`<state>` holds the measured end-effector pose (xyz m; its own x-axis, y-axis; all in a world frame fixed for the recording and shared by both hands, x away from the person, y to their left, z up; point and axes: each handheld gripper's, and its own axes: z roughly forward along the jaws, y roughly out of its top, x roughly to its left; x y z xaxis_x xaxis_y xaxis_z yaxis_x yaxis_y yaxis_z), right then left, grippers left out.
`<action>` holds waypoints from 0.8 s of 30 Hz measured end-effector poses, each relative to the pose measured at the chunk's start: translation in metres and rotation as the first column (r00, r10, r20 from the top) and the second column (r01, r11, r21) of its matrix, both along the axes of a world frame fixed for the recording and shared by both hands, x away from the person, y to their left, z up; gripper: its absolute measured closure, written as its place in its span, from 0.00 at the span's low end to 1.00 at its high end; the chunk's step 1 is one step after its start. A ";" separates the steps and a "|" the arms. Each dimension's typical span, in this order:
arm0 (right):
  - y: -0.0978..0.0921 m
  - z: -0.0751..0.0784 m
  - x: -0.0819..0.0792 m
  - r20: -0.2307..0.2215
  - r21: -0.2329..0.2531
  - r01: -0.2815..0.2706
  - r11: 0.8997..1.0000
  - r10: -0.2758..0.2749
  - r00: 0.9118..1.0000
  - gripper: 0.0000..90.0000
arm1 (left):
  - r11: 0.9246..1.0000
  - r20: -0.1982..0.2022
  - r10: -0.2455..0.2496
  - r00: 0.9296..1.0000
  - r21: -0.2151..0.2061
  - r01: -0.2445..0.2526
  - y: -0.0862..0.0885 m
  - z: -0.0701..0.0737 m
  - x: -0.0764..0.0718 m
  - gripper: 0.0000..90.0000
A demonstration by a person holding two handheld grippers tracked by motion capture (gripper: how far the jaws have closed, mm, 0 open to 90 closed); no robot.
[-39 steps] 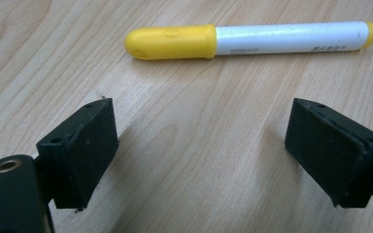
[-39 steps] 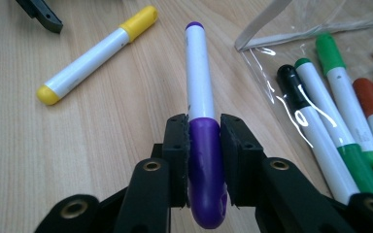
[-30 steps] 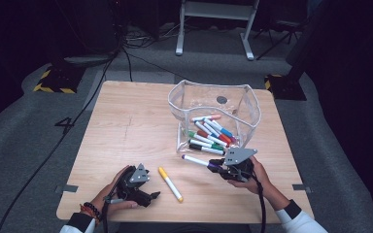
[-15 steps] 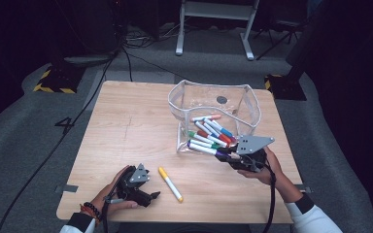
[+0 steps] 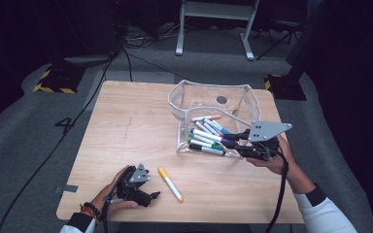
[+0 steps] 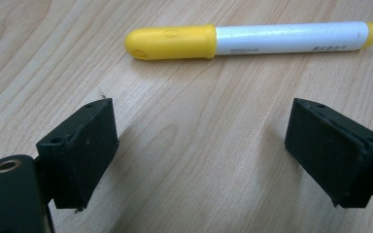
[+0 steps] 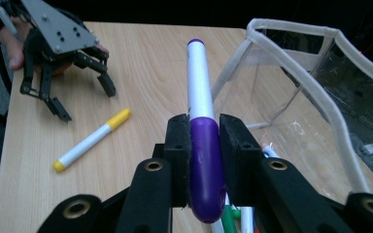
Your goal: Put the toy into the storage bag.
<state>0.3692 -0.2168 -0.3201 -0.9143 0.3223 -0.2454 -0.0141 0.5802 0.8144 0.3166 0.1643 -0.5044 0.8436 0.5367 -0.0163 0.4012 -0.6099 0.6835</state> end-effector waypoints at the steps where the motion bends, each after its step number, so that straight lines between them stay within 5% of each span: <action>1: 0.000 0.000 0.001 -0.005 -0.007 0.002 1.000 -0.002 1.000 0.83 | 1.000 0.000 0.000 1.000 0.000 0.000 0.000 0.000 0.000 0.13; 8: 0.004 -0.002 0.012 -0.002 -0.027 0.016 1.000 -0.016 1.000 0.83 | 1.000 0.000 0.000 1.000 0.000 0.000 0.000 0.000 0.000 0.13; 17: -0.005 0.030 0.029 0.051 -0.010 0.061 0.998 -0.061 0.997 0.83 | 1.000 0.000 -0.001 1.000 0.000 0.001 0.000 0.000 0.000 0.13; 24: -0.018 0.048 0.063 0.042 -0.014 0.127 0.992 -0.126 0.991 0.83 | 1.000 0.000 -0.002 1.000 0.001 0.002 0.000 0.000 0.001 0.13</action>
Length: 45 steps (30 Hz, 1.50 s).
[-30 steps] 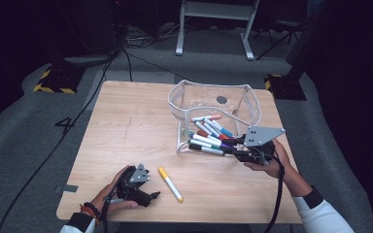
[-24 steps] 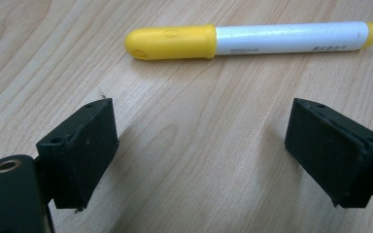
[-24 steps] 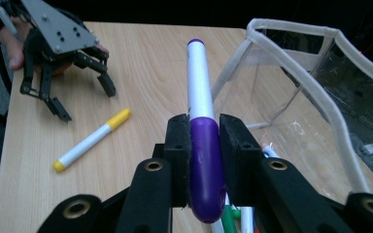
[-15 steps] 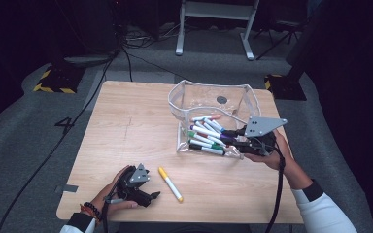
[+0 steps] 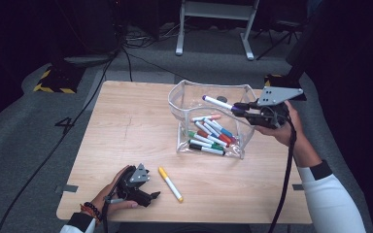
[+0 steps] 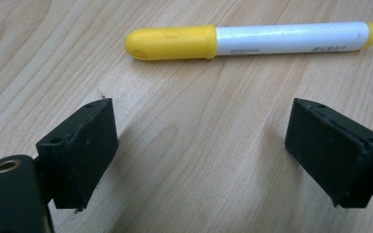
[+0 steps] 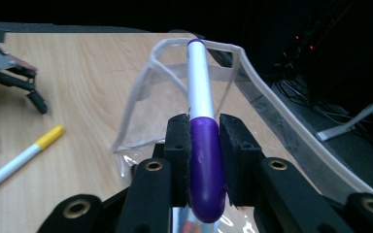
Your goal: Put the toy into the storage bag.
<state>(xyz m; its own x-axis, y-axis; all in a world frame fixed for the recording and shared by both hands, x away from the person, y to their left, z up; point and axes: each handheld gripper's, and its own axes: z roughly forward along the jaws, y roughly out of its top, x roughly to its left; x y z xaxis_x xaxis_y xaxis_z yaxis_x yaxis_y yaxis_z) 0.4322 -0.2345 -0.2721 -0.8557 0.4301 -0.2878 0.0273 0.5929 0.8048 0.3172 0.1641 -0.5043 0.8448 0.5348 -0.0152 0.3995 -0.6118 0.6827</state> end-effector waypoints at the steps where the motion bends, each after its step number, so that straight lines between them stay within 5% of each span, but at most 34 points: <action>1: -0.001 0.000 0.006 -0.008 0.000 0.010 1.000 -0.010 1.000 0.83 | 1.000 0.000 0.000 1.000 0.000 0.000 0.000 0.000 0.000 0.13; 11: 0.000 -0.020 0.056 -0.127 -0.057 0.045 0.997 -0.052 0.991 0.83 | 1.000 -0.001 0.001 1.000 -0.001 -0.001 0.000 0.000 0.000 0.13; 22: 0.008 -0.050 0.084 -0.259 -0.211 0.098 0.973 -0.153 0.954 0.83 | 1.000 -0.001 0.001 1.000 -0.001 -0.001 0.000 0.000 0.000 0.13; 29: 0.015 -0.061 0.087 -0.343 -0.290 0.038 0.956 -0.141 0.929 0.83 | 1.000 -0.001 0.000 1.000 -0.001 0.000 0.000 0.000 0.000 0.13; 34: 0.018 -0.064 0.086 -0.432 -0.319 -0.059 0.946 -0.089 0.898 0.83 | 1.000 -0.001 -0.001 1.000 -0.001 0.001 0.000 0.000 0.000 0.13; 37: 0.020 -0.065 0.084 -0.452 -0.329 -0.101 0.939 -0.063 0.890 0.83 | 1.000 -0.001 -0.001 1.000 -0.001 0.001 0.000 0.000 0.000 0.13; 45: 0.016 -0.062 0.082 -0.397 -0.338 -0.052 0.940 -0.092 0.913 0.72 | 1.000 -0.002 0.000 1.000 -0.002 0.000 0.000 0.000 0.000 0.13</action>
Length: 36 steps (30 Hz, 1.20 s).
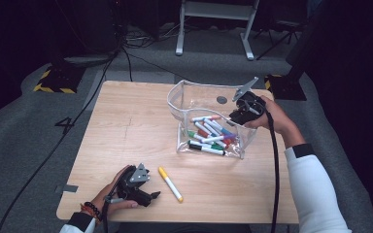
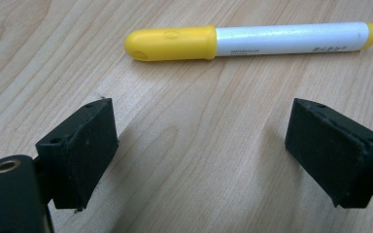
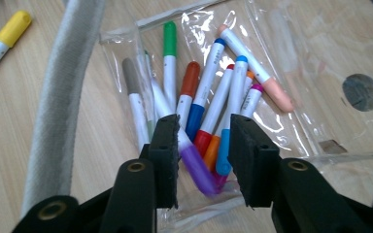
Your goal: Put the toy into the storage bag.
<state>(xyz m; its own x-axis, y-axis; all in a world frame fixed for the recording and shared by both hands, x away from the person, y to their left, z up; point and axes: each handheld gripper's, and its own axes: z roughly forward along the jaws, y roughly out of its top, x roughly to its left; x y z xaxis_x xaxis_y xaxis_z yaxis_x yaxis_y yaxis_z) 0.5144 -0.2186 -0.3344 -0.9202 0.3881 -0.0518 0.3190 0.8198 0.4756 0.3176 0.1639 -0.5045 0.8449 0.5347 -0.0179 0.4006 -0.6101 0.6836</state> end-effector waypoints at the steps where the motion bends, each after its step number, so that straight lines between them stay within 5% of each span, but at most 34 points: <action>1: -0.002 0.002 -0.001 0.014 0.008 0.001 1.000 -0.001 1.000 0.70 | 1.000 0.000 0.000 1.000 0.000 0.000 0.000 0.000 0.000 0.13; 6: -0.015 0.015 -0.005 0.109 0.062 0.069 0.996 -0.075 0.991 0.56 | 1.000 0.000 0.000 1.000 0.000 0.000 0.000 0.000 0.000 0.13; 8: -0.023 0.024 -0.010 0.135 0.121 0.098 0.988 -0.114 0.984 0.51 | 1.000 0.000 0.000 1.000 0.000 0.000 0.000 0.000 0.000 0.13; 12: -0.040 0.040 -0.027 0.179 0.237 0.129 0.963 -0.174 0.968 0.41 | 1.000 0.000 0.000 1.000 0.000 0.000 0.000 0.000 0.000 0.13; 16: -0.058 0.049 -0.050 0.224 0.302 0.154 0.941 -0.227 0.948 0.36 | 1.000 0.000 0.001 1.000 0.000 -0.001 0.000 0.000 0.000 0.13; 21: -0.078 0.046 -0.080 0.276 0.318 0.183 0.930 -0.275 0.921 0.34 | 1.000 0.001 0.001 1.000 0.002 -0.001 0.000 0.000 0.000 0.13; 23: -0.084 0.041 -0.090 0.264 0.333 0.175 0.927 -0.270 0.926 0.34 | 1.000 0.001 0.002 1.000 0.001 -0.002 0.000 0.000 0.000 0.13; 28: -0.095 0.016 -0.117 0.284 0.345 0.175 0.922 -0.280 0.917 0.34 | 1.000 0.003 0.015 1.000 0.003 -0.015 0.000 0.000 0.000 0.13; 36: -0.091 -0.033 -0.149 0.249 0.363 0.165 0.917 -0.266 0.931 0.34 | 0.998 0.004 0.055 0.998 0.003 -0.055 0.008 0.000 0.003 0.13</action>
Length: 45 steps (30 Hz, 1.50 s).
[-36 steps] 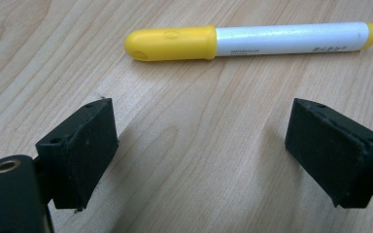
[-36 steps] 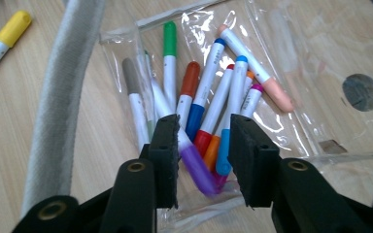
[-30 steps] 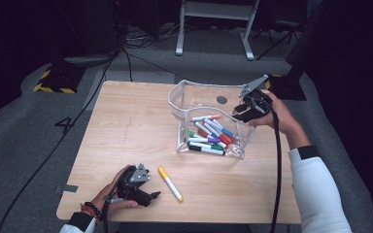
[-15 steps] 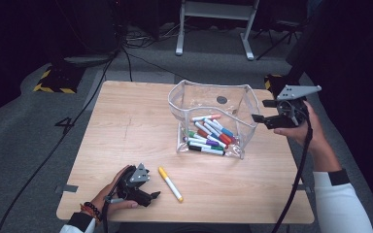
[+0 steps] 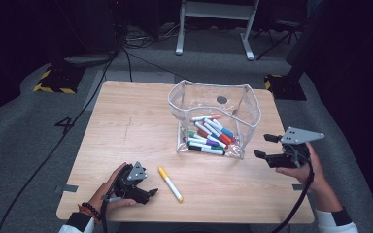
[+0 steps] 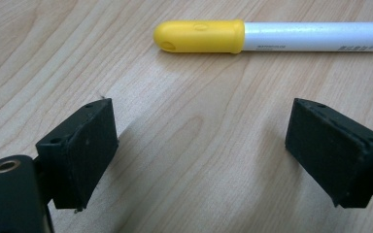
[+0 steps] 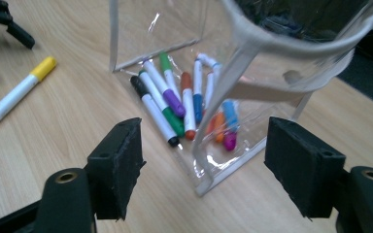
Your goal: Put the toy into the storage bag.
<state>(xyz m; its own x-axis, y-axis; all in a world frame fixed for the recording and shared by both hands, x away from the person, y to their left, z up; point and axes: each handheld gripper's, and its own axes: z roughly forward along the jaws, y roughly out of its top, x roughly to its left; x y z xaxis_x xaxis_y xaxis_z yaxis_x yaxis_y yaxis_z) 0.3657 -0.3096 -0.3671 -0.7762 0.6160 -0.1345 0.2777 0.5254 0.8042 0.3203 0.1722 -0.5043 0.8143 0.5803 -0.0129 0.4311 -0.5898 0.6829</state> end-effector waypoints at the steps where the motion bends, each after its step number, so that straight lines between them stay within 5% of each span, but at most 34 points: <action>1: 0.003 -0.006 -0.002 -0.004 -0.001 -0.007 1.000 0.007 1.000 0.34 | 1.000 0.002 -0.003 1.000 0.000 0.003 0.000 0.000 0.000 0.13; 7: 0.037 -0.043 -0.014 -0.043 -0.016 -0.094 0.995 0.094 0.995 0.34 | 1.000 -0.004 -0.027 1.000 0.000 0.027 0.005 0.000 -0.003 0.13; 16: 0.102 -0.089 -0.019 -0.131 -0.007 -0.234 0.972 0.231 0.964 0.33 | 0.999 -0.002 -0.033 0.999 0.000 0.033 0.006 0.000 -0.003 0.13; 24: 0.153 -0.104 -0.017 -0.145 0.007 -0.306 0.952 0.304 0.942 0.33 | 0.999 -0.001 -0.034 0.999 0.000 0.034 0.006 0.000 -0.002 0.13; 31: 0.206 -0.110 -0.015 -0.140 -0.011 -0.380 0.925 0.375 0.916 0.35 | 0.999 -0.002 -0.036 0.999 0.000 0.036 0.006 0.000 -0.002 0.12; 33: 0.222 -0.112 -0.012 -0.167 -0.002 -0.402 0.916 0.396 0.903 0.36 | 0.999 -0.002 -0.036 0.999 0.000 0.036 0.006 0.000 -0.002 0.12; 36: 0.240 -0.118 -0.006 -0.168 -0.017 -0.399 0.917 0.391 0.905 0.37 | 0.999 -0.002 -0.036 0.999 0.000 0.036 0.006 0.000 -0.002 0.12; 42: 0.263 -0.128 0.008 -0.155 -0.054 -0.349 0.936 0.337 0.929 0.43 | 0.999 -0.002 -0.036 0.999 0.000 0.036 0.006 0.000 -0.002 0.12; 45: 0.267 -0.132 0.014 -0.172 -0.037 -0.333 0.942 0.322 0.931 0.51 | 0.999 -0.002 -0.036 0.999 0.000 0.036 0.006 0.000 -0.002 0.12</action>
<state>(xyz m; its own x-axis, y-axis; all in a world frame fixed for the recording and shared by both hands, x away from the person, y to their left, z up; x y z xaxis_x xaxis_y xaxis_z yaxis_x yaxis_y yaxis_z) 0.3796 -0.0431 -0.4995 -0.9479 0.3177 -0.0219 0.2039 0.6583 0.7246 0.3183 0.1784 -0.5046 0.8345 0.5509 -0.0146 0.4111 -0.6047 0.6822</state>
